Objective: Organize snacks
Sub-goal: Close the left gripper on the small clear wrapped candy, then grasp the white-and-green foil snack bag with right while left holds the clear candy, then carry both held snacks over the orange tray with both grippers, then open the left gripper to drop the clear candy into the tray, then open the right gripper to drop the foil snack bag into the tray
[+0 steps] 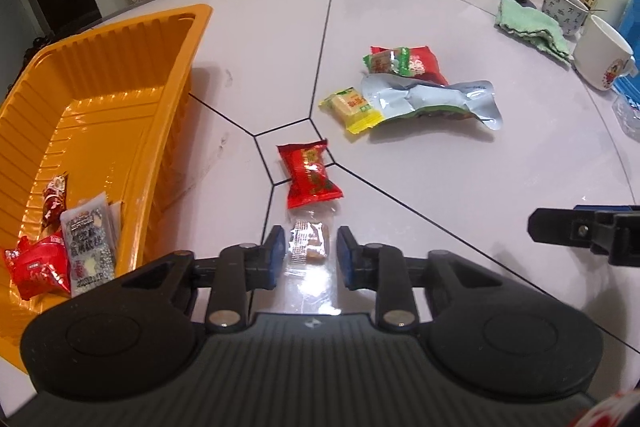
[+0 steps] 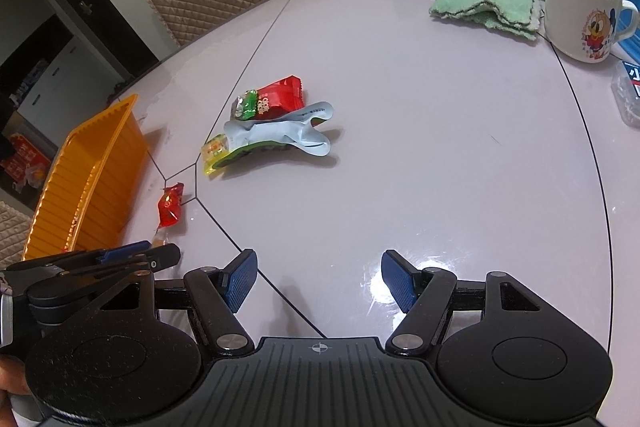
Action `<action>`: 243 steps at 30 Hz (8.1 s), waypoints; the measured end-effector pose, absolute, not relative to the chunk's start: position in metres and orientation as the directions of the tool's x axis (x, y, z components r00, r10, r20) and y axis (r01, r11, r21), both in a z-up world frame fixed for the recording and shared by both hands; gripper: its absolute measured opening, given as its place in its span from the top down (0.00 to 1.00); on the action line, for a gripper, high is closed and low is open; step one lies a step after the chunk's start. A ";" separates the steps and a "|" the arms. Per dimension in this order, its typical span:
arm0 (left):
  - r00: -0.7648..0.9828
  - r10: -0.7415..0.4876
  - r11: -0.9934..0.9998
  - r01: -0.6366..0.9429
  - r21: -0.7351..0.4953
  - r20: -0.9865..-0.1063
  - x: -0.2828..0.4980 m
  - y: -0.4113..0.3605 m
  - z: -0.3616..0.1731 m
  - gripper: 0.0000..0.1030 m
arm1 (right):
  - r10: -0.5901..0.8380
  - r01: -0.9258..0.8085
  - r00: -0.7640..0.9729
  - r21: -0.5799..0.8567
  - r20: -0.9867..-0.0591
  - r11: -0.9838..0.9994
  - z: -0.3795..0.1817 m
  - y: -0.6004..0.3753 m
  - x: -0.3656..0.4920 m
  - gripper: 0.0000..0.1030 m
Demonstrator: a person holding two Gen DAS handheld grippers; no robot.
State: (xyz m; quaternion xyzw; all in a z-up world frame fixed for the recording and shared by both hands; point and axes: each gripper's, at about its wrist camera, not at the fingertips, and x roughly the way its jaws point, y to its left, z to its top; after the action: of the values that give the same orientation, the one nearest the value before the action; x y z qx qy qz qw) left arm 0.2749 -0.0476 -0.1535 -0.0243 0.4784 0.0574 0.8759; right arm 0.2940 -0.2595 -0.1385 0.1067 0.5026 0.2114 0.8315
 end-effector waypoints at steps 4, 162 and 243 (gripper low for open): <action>0.542 0.075 0.993 -0.118 0.012 -0.837 0.274 -0.049 -0.154 0.81 | 0.458 -0.253 0.408 0.384 -0.790 0.888 -0.138 -0.259 0.295 0.33; 0.683 0.184 0.936 -0.342 -0.086 -0.707 0.220 0.158 -0.057 0.81 | 0.677 -0.556 0.212 0.483 -0.705 0.677 -0.085 0.014 0.306 0.72; 0.656 0.128 0.930 -0.340 -0.140 -0.744 0.164 0.122 -0.042 0.47 | 0.702 -0.503 0.310 0.516 -0.641 0.693 -0.063 -0.071 0.269 0.36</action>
State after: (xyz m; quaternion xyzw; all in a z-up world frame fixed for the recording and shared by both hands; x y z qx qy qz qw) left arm 0.1639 0.1220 -0.0419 -0.1347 0.3939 0.1299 0.8999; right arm 0.2690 -0.0712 -0.0628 0.1102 0.4512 0.3758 0.8019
